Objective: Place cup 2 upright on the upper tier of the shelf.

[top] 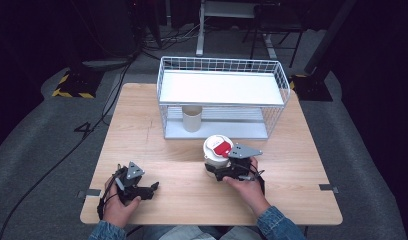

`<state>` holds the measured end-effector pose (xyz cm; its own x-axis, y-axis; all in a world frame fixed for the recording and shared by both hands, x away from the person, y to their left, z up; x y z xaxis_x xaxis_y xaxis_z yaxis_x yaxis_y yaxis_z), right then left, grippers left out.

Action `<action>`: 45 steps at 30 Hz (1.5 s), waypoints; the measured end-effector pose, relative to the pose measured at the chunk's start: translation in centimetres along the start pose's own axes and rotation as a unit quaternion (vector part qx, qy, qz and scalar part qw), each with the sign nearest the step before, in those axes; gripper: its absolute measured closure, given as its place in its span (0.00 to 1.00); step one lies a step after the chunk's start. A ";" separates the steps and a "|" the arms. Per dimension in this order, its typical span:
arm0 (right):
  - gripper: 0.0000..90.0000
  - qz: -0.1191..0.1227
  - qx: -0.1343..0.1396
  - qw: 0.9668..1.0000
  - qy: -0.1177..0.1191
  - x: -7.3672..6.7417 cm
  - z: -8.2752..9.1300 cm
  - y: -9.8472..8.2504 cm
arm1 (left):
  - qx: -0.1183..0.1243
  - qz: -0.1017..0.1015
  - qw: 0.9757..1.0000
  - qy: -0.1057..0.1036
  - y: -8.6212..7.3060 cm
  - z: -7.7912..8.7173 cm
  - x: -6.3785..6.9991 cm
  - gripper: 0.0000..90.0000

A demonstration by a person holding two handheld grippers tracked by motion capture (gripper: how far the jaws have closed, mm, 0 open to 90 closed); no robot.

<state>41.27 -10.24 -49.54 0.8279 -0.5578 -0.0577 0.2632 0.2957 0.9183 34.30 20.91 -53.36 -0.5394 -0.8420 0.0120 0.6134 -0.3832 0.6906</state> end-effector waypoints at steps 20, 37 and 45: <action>0.14 -0.004 0.007 1.000 -0.007 0.2 2.3 4.4 | -0.003 -0.001 1.000 0.001 0.0 0.0 0.0 0.16; 0.15 -0.011 0.007 1.000 -0.019 1.0 3.8 8.5 | 0.000 0.000 1.000 0.002 0.3 -0.3 -0.1 0.16; 0.15 -0.016 0.008 1.000 -0.022 1.4 4.6 10.5 | 0.000 0.000 1.000 0.002 0.3 -0.3 -0.1 0.16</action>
Point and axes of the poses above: each handheld gripper's, and its own axes: z roughly backward along the jaws, y roughly out of its top, x roughly to its right, the point moved 4 cm from there along -z, roughly forward along the jaws, and after that the axes turned 1 degree about y, right-handed, at the moved point
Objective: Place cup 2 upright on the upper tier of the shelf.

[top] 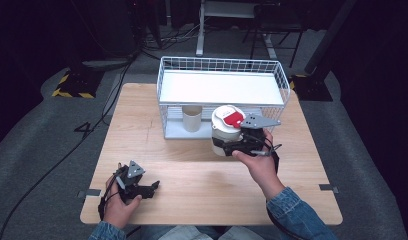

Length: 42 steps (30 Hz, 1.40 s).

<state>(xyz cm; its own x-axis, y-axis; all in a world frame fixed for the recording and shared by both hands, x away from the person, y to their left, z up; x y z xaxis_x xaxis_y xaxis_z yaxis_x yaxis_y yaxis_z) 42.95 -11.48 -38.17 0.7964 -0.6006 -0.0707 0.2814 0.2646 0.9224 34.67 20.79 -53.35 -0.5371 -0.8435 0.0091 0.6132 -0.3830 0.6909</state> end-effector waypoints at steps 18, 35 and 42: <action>0.15 -0.007 0.003 1.000 -0.020 1.8 2.2 4.9 | -0.001 -0.001 1.000 0.000 0.0 0.0 0.0 0.16; 0.15 -0.015 0.030 0.999 -0.038 4.1 2.8 8.5 | 0.001 0.000 1.000 0.000 0.0 0.0 0.0 0.16; 0.15 -0.011 0.033 0.998 -0.054 5.2 2.6 10.1 | -0.001 -0.001 1.000 0.000 0.0 0.0 0.0 0.16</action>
Point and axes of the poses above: each handheld gripper's, and its own axes: z roughly backward along the jaws, y roughly out of its top, x roughly to its right, the point moved 4 cm from there along -z, roughly forward along the jaws, and after that the axes turned 1 degree about y, right-handed, at the moved point
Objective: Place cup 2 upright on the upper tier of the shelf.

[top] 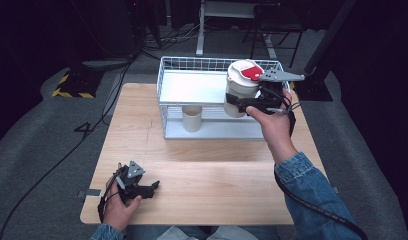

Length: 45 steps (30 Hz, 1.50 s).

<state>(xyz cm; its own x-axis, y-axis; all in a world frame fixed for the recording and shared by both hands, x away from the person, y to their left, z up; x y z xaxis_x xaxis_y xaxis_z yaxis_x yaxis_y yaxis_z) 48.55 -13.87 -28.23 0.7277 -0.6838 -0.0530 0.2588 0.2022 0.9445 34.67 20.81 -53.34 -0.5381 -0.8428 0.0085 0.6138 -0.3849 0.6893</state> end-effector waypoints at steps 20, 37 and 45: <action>0.15 0.004 0.018 0.999 -0.032 2.8 -3.9 3.1 | 0.000 0.001 1.000 0.000 0.0 0.0 0.0 0.16; 0.15 -0.012 0.021 0.999 -0.043 5.3 -7.2 2.1 | 0.002 0.003 1.000 0.001 0.0 0.0 0.0 0.16; 0.15 -0.022 0.016 0.999 -0.044 5.8 -7.8 1.5 | 0.002 0.002 1.000 0.000 0.0 0.0 0.0 0.16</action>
Point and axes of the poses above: each handheld gripper's, and its own axes: z roughly backward along the jaws, y roughly out of its top, x roughly to its right, the point moved 4 cm from there along -z, roughly forward along the jaws, and after that the axes turned 1 degree about y, right-handed, at the moved point
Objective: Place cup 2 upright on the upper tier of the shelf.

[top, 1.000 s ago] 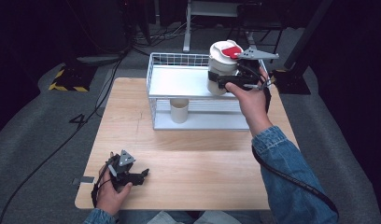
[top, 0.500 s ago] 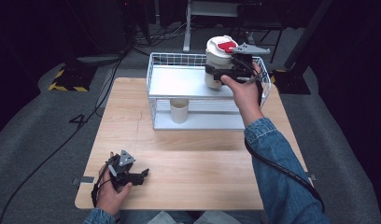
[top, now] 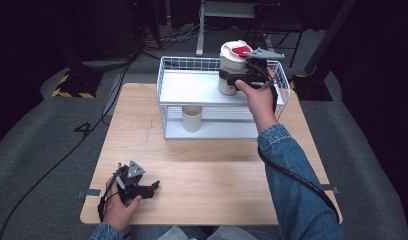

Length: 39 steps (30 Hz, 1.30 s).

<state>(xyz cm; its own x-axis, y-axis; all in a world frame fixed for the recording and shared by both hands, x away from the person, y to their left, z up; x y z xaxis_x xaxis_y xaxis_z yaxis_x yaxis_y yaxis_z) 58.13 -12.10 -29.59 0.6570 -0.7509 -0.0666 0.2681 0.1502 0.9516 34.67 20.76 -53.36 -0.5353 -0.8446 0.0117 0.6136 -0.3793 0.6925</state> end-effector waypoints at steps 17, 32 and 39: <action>0.14 0.015 -0.007 1.000 0.002 0.1 -0.4 -0.3 | -0.001 0.000 1.000 0.000 0.0 0.0 0.0 0.16; 0.14 0.039 -0.008 0.999 0.001 0.1 -0.5 -0.3 | 0.000 0.000 1.000 0.000 0.0 0.0 0.0 0.16; 0.12 0.048 -0.009 0.999 0.003 0.1 -0.2 -0.3 | 0.000 0.000 1.000 0.000 0.0 0.0 0.0 0.16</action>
<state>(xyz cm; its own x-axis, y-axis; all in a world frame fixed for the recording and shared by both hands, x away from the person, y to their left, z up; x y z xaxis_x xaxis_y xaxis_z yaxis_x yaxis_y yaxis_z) 58.29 -12.10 -29.91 0.6846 -0.7285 0.0236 0.2155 0.2332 0.9482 34.67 20.76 -53.36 -0.5352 -0.8447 0.0115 0.6138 -0.3794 0.6923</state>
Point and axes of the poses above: each handheld gripper's, and its own axes: z roughly backward along the jaws, y roughly out of its top, x roughly to its right, the point moved 4 cm from there along -z, roughly forward along the jaws, and after that the axes turned 1 degree about y, right-handed, at the moved point
